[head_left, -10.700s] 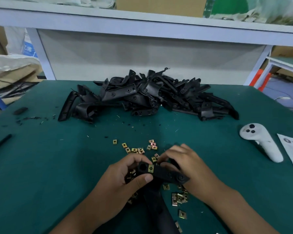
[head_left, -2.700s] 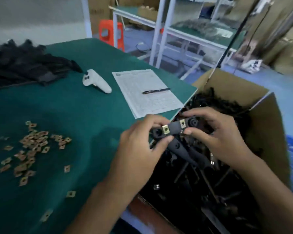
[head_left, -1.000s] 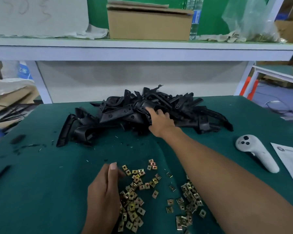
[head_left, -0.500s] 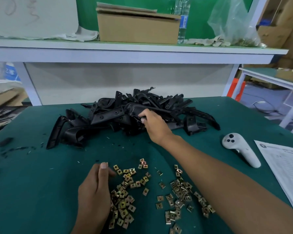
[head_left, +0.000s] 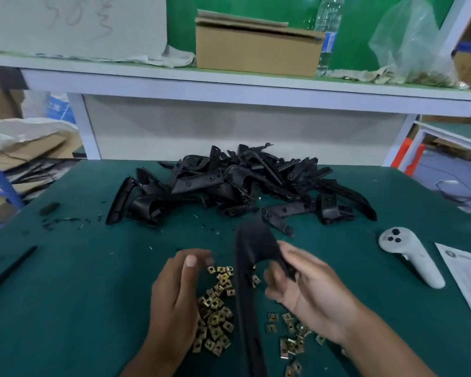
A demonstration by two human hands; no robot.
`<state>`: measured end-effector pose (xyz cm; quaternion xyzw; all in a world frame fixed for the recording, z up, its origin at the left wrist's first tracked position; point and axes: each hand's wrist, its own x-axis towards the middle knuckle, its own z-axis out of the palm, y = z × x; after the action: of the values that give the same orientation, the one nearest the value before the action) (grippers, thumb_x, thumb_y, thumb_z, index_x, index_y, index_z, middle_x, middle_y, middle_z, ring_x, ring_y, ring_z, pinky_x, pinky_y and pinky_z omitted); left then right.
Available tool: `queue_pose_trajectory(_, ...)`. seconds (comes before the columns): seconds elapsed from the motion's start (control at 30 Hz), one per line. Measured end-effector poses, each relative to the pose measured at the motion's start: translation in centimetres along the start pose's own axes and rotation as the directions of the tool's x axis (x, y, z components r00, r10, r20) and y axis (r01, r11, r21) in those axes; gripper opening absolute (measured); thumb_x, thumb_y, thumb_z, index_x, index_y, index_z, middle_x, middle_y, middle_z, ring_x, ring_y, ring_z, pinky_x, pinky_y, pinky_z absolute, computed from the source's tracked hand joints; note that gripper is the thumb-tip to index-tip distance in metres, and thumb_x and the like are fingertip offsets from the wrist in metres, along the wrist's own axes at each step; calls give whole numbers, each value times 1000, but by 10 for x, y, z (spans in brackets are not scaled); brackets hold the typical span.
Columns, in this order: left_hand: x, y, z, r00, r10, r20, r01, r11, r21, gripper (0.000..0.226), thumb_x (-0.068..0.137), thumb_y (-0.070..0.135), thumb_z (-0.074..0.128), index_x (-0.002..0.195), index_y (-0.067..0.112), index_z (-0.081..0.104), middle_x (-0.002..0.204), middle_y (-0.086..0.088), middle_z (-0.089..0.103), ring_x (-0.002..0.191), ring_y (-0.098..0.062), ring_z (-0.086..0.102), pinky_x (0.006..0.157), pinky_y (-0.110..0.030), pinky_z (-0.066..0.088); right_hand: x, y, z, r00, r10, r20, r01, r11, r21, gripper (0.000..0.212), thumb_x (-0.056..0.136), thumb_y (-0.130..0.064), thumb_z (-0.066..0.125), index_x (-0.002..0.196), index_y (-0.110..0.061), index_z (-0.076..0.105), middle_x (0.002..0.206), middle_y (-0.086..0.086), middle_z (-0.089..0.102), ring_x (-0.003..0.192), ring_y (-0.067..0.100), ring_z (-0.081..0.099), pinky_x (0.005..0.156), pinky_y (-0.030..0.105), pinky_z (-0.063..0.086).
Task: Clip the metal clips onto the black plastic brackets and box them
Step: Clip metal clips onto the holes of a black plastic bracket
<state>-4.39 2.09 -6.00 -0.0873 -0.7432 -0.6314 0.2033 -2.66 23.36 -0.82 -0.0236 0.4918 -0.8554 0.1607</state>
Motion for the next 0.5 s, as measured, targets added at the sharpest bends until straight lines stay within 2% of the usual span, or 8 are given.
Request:
queue_pose_trajectory(0.07,-4,8,-1,991,12,131,2,994,-107,43,97,67,41,110,38,70,108,9,72,104,-9,66,85,-19,48,-1,13,-2,999,46,3,-45,993,-112,36,96,-29,57,119,-2,62,61,3,51,56,12,47,57,24,42)
queue_pose_trajectory(0.13,-6,13,0,956,-14,293,66,984,-168,44,91,69,53,119,38,67,115,8,72,108,-9,68,84,-15,50,0,21,-1,998,63,10,-57,950,-307,33,95,-40,60,108,-9,63,63,0,56,56,11,49,58,20,42)
queue_pose_trajectory(0.2,-6,12,0,939,-37,341,94,984,-151,37,85,60,67,114,36,69,105,6,73,97,-8,70,78,-18,53,0,25,-2,996,67,58,-35,896,-442,36,94,-53,59,101,-18,64,71,1,66,65,13,53,61,19,42)
queue_pose_trajectory(0.27,-4,10,-1,950,-67,304,113,985,-134,29,80,51,72,99,31,70,88,4,71,80,-11,69,69,-21,53,-1,26,-5,998,40,47,-8,835,-550,41,98,-63,47,105,-28,67,85,-6,73,75,10,60,68,17,46)
queue_pose_trajectory(0.3,-2,8,-2,954,-96,284,147,975,-165,27,78,50,72,94,27,68,82,3,68,75,-12,67,65,-21,53,0,26,-8,1000,-25,6,23,755,-656,42,98,-68,40,108,-39,67,90,-17,73,80,0,62,73,12,46)
queue_pose_trajectory(0.37,2,4,-4,960,-163,229,225,933,-280,29,76,45,72,90,22,63,79,0,62,70,-13,62,59,-21,52,1,24,-19,979,-204,3,94,434,-896,41,95,-73,35,115,-49,62,94,-39,61,94,-13,56,81,10,42)
queue_pose_trajectory(0.43,6,-1,-7,962,-212,173,262,900,-350,30,74,42,71,89,19,58,78,-1,58,67,-15,58,57,-22,51,3,27,-28,974,-205,99,118,85,-989,48,92,-74,37,128,-48,56,109,-43,49,113,-13,43,92,17,37)
queue_pose_trajectory(0.5,8,-4,-9,962,-232,145,269,891,-366,28,72,41,69,87,21,57,75,1,57,65,-15,57,55,-22,50,5,35,-33,973,-155,169,153,-107,-982,55,91,-76,39,135,-47,52,122,-38,40,119,-9,33,99,20,31)
